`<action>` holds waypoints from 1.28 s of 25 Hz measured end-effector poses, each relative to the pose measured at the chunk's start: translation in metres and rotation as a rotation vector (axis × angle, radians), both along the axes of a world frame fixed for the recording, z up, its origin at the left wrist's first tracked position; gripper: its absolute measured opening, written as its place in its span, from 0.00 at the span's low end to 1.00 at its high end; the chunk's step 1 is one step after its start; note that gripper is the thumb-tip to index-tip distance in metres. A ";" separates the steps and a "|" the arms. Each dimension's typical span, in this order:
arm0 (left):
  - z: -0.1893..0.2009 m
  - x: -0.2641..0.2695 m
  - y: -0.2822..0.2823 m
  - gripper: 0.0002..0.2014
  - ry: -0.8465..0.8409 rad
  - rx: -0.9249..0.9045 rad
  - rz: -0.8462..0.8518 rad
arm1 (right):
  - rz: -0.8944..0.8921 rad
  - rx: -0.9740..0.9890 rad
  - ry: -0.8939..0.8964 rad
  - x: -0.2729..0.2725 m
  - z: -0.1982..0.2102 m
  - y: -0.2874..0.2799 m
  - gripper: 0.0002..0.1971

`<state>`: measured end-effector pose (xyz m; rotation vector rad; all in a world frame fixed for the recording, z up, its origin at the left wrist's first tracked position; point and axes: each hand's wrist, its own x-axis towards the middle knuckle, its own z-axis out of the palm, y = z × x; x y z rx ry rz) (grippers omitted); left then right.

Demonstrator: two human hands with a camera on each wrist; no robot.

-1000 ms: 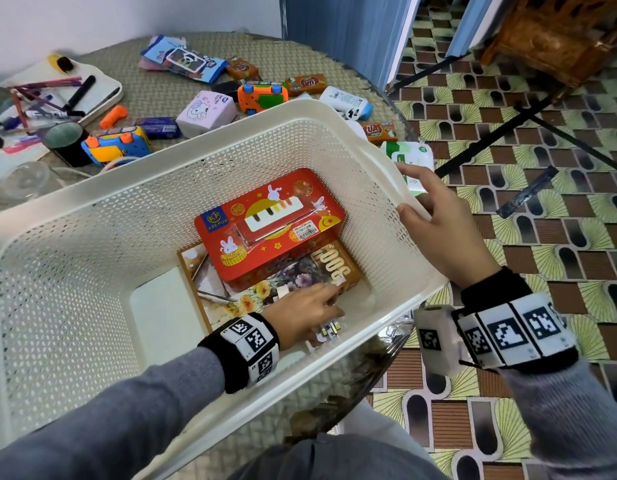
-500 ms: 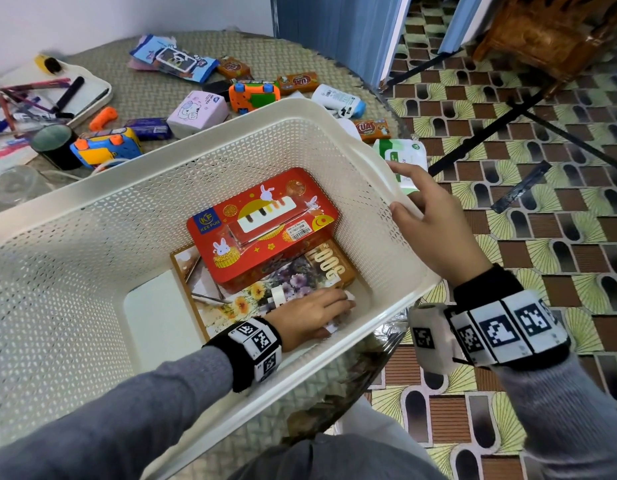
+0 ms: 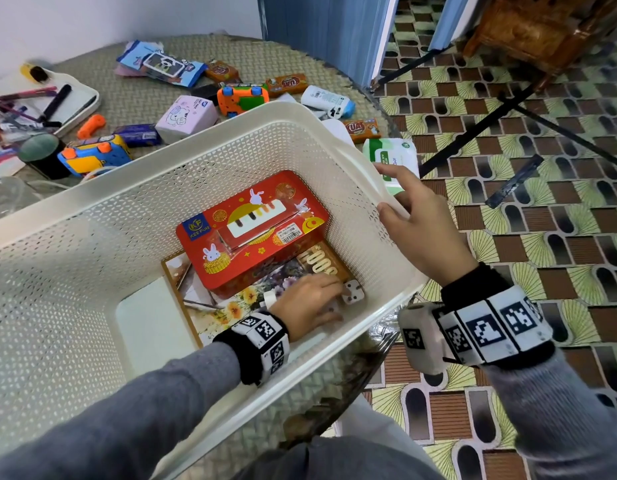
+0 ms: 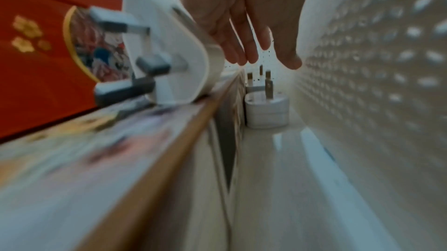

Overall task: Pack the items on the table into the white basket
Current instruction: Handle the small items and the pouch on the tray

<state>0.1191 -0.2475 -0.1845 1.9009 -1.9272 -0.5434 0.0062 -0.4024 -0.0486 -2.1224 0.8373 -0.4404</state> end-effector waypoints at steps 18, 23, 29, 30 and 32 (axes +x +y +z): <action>0.000 -0.003 -0.043 0.24 0.161 0.055 0.163 | -0.007 -0.006 -0.017 0.000 0.002 0.001 0.25; 0.013 0.009 -0.019 0.10 0.275 0.050 0.152 | -0.014 -0.004 -0.024 0.000 0.001 0.000 0.25; 0.010 0.005 -0.006 0.20 0.267 0.043 0.101 | -0.008 0.017 -0.030 -0.001 0.001 0.001 0.25; 0.009 0.004 -0.004 0.19 0.254 0.025 0.099 | -0.010 0.017 -0.031 -0.001 0.001 0.001 0.25; 0.005 0.003 -0.002 0.20 0.236 -0.004 0.116 | -0.013 0.012 -0.030 0.000 -0.001 0.001 0.25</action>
